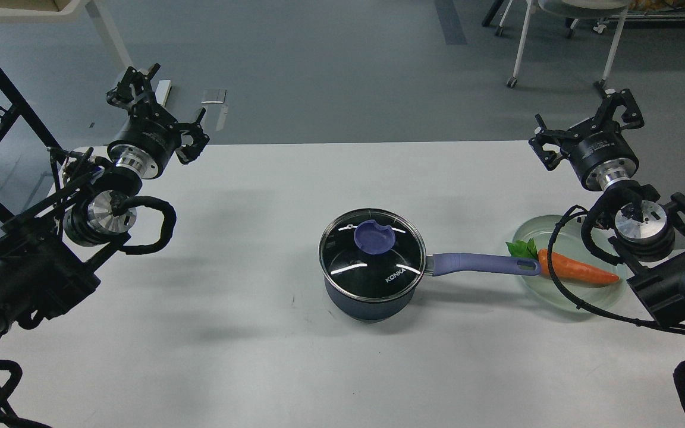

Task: Open pot lid

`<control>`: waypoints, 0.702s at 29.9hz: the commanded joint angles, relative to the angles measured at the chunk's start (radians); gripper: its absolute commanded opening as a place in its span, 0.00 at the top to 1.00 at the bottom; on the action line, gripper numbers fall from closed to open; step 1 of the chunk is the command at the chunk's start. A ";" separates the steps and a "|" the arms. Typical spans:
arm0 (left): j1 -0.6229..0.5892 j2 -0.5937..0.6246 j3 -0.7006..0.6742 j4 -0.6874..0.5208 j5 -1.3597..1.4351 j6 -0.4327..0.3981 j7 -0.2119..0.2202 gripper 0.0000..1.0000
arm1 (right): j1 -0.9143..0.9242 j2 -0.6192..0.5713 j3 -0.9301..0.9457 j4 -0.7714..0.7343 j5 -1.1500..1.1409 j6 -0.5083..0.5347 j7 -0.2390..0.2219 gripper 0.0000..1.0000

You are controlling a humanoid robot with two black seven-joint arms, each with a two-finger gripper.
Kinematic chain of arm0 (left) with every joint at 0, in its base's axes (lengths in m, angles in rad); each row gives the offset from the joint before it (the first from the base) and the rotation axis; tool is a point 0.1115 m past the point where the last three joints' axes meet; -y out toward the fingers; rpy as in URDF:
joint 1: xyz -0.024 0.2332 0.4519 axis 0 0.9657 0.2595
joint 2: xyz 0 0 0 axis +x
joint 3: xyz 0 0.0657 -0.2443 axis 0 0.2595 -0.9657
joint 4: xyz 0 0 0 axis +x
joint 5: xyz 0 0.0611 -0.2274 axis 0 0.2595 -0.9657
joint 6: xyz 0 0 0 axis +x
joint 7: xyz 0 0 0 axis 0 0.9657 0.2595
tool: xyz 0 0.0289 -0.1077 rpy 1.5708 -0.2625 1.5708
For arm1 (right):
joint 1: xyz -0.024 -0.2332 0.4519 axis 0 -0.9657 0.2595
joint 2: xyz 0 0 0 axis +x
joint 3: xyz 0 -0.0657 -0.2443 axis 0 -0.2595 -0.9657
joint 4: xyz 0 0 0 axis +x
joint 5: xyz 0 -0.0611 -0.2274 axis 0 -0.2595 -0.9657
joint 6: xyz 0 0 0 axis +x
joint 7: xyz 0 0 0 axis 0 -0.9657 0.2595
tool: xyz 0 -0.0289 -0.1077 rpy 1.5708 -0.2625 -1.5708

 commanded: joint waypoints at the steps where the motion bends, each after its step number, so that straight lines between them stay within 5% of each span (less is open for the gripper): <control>1: -0.008 0.015 0.000 -0.003 0.000 0.000 -0.001 0.00 | -0.002 0.001 -0.008 0.001 -0.002 0.000 0.000 0.00; 15: -0.015 0.056 0.017 -0.017 0.003 -0.009 0.010 0.00 | 0.006 -0.047 -0.059 0.025 -0.023 0.004 0.006 0.00; 21: -0.004 0.101 0.019 -0.006 0.058 -0.092 0.058 0.01 | -0.005 -0.162 -0.062 0.169 -0.138 0.001 0.006 0.01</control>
